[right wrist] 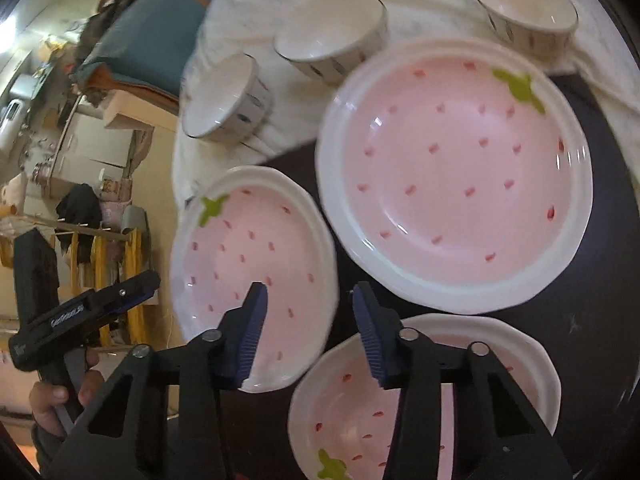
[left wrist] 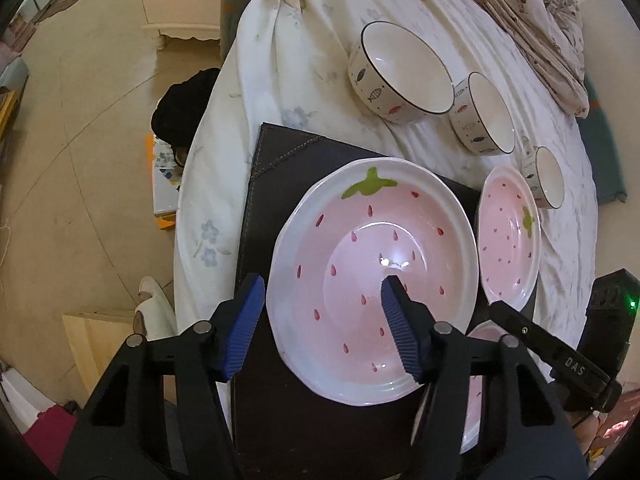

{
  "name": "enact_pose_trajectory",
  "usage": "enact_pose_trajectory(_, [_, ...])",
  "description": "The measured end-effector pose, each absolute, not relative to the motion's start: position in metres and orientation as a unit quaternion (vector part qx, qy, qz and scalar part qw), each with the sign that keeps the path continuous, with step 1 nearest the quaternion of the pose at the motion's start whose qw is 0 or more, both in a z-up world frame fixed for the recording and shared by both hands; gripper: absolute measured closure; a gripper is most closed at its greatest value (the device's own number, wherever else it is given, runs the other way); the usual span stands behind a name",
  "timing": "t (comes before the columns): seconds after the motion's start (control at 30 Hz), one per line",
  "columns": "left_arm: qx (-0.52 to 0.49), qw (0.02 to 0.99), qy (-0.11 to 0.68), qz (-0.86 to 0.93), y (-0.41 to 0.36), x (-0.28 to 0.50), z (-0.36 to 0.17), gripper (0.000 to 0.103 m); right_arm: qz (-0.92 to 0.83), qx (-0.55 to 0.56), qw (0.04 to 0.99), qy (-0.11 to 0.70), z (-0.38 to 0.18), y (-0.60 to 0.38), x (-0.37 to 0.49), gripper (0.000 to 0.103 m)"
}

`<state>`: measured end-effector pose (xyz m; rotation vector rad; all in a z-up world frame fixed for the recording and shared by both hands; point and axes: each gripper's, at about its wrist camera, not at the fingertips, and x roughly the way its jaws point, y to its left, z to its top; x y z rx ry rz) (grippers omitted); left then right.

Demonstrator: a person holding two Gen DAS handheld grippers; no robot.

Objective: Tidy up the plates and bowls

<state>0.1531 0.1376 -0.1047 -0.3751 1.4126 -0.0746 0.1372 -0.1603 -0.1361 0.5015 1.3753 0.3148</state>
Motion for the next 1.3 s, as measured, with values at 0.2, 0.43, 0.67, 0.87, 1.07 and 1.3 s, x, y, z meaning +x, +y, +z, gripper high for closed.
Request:
enact_pose_trajectory(0.2, [-0.203,0.747,0.633,0.003,0.156,0.155,-0.121,0.048,0.16,0.236,0.715,0.638,-0.148,-0.157,0.139,0.063])
enact_pose_trajectory(0.43, [-0.19,0.741,0.644,-0.001,0.153,0.159,-0.128,0.077,0.161,0.226,0.706,0.651,-0.165,-0.148,0.147,0.075])
enact_pose_trajectory(0.67, [-0.163,0.726,0.668,-0.007,0.146,0.162,-0.147,0.084,0.167,0.235,0.698,0.655,-0.177,-0.142,0.154,0.075])
enact_pose_trajectory(0.87, [-0.114,0.733,0.67,0.003,0.13,0.159,-0.151,0.08,0.159,0.2,0.706,0.661,-0.181,-0.127,0.156,0.075])
enact_pose_trajectory(1.07, [-0.09,0.737,0.67,0.004,0.123,0.159,-0.148,0.079,0.152,0.19,0.712,0.658,-0.18,-0.126,0.158,0.075])
enact_pose_trajectory(1.3, [-0.079,0.753,0.653,-0.004,0.118,0.151,-0.131,0.08,0.161,0.205,0.726,0.637,-0.167,-0.13,0.152,0.076])
